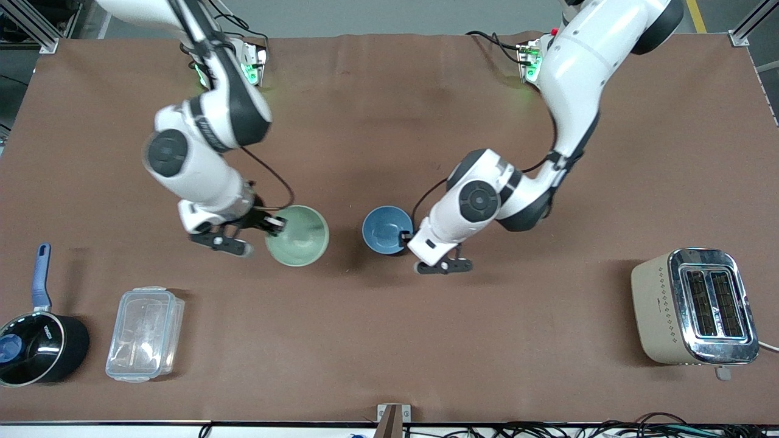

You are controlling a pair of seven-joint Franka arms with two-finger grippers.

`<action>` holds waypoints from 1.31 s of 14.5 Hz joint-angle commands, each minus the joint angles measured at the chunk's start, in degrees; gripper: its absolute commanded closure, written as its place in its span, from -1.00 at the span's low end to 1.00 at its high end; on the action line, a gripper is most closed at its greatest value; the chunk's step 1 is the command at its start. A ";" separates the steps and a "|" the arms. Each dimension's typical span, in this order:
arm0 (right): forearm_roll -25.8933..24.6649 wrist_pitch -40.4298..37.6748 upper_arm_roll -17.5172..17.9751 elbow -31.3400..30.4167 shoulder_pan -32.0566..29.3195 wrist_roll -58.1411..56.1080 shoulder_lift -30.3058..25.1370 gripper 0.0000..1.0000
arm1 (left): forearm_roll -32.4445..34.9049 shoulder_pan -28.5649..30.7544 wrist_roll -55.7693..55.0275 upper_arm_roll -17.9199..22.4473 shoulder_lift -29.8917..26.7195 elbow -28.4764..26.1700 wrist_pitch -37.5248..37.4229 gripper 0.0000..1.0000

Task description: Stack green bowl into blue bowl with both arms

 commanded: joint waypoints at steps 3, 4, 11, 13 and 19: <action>1.89 0.36 -0.72 10.20 7.27 10.11 10.19 0.99 | 5.70 6.69 8.01 2.52 -11.77 0.66 -10.54 -1.00; 1.89 2.20 -0.81 10.38 8.67 11.52 11.33 0.99 | 5.79 9.84 12.57 2.34 -13.35 0.58 -11.77 -1.00; 1.63 4.49 -0.90 7.41 15.01 17.33 11.87 0.99 | 4.48 18.84 23.32 1.99 -24.52 0.93 -22.22 -1.00; 1.36 8.87 -0.90 5.21 15.45 17.33 11.96 0.99 | 2.46 21.12 25.87 1.90 -28.11 0.93 -25.57 -1.00; 1.01 11.18 -0.98 4.14 15.72 17.07 12.39 0.97 | -1.04 22.71 33.78 3.65 -34.72 0.75 -34.88 -1.00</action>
